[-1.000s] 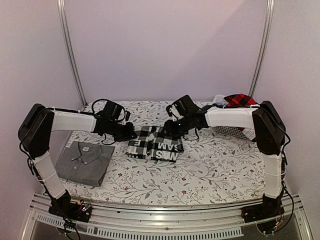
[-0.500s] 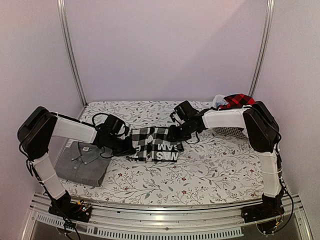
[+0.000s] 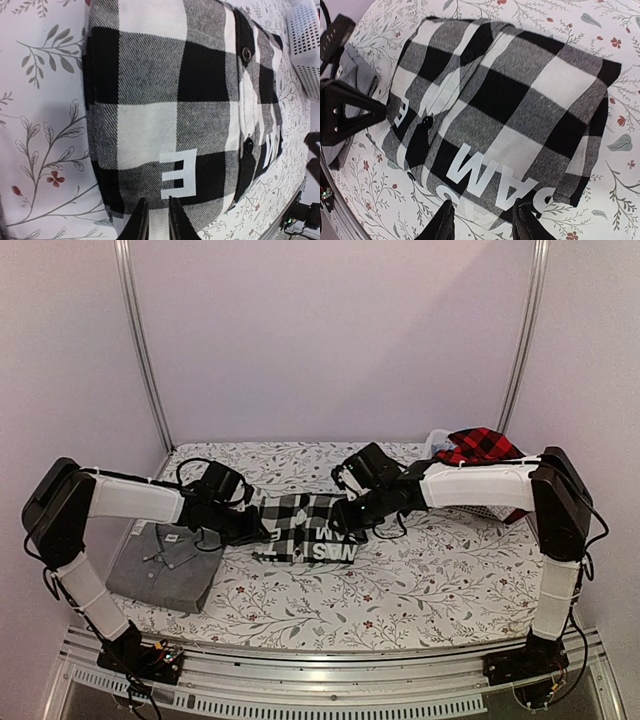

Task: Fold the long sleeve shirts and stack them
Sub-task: Smooth out the square-folded shirt at the center of the board, then pick up the square-folded shirt from the center of the board.

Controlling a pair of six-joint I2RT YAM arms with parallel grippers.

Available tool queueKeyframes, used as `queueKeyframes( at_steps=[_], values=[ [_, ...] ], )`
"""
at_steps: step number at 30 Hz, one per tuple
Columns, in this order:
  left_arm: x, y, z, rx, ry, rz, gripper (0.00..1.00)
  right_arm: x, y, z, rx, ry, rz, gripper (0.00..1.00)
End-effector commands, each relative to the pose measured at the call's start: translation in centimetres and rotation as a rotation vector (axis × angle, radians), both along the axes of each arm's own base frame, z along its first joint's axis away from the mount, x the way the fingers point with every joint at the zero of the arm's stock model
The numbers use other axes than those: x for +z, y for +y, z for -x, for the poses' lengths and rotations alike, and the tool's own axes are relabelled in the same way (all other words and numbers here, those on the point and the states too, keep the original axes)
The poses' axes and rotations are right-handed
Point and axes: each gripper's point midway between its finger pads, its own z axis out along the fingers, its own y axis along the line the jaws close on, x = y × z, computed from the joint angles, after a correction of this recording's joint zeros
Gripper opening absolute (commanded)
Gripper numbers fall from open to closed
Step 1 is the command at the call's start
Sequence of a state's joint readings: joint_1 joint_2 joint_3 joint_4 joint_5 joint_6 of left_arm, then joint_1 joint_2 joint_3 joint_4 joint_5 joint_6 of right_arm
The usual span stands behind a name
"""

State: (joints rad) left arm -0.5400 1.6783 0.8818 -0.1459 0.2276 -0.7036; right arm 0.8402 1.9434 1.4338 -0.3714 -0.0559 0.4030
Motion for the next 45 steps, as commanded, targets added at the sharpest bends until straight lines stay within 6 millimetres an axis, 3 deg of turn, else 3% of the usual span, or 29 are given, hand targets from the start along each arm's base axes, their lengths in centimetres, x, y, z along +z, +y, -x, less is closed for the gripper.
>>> queueKeyframes(
  at_steps=[1, 6, 9, 14, 19, 27, 36, 42, 45],
  values=[
    [1.8, 1.2, -2.1, 0.028, -0.041, 0.023, 0.20, -4.0, -1.4, 1.9, 0.006, 0.067, 0.074, 0.37],
    [1.2, 2.2, -3.8, 0.024, -0.021, 0.073, 0.32, -6.9, -2.1, 3.0, 0.010, 0.127, 0.111, 0.36],
    [0.8, 2.2, -4.2, -0.001, -0.017, 0.089, 0.40, -7.3, -2.4, 3.4, 0.006, 0.141, 0.114, 0.35],
    [-0.5, 1.9, -4.7, -0.033, 0.001, 0.115, 0.48, -5.2, -2.6, 3.0, -0.014, 0.103, 0.101, 0.35],
    [-1.6, 1.3, -5.3, -0.050, 0.023, 0.123, 0.49, -2.5, -3.5, 1.7, -0.060, 0.045, 0.077, 0.40],
    [-3.2, 1.0, -5.1, -0.045, 0.060, 0.107, 0.49, -1.7, -5.8, -1.9, -0.163, 0.028, 0.032, 0.53],
    [-4.3, 1.3, -4.4, -0.043, 0.101, 0.085, 0.51, -4.3, -3.9, -4.1, -0.149, 0.056, 0.024, 0.52],
    [-4.6, 1.4, -3.8, -0.052, 0.113, 0.084, 0.52, -6.1, -3.1, -4.0, -0.131, 0.099, 0.013, 0.50],
    [-4.8, 1.4, -3.5, -0.053, 0.116, 0.089, 0.52, -6.0, -2.3, -3.8, -0.117, 0.105, -0.006, 0.51]
  ],
)
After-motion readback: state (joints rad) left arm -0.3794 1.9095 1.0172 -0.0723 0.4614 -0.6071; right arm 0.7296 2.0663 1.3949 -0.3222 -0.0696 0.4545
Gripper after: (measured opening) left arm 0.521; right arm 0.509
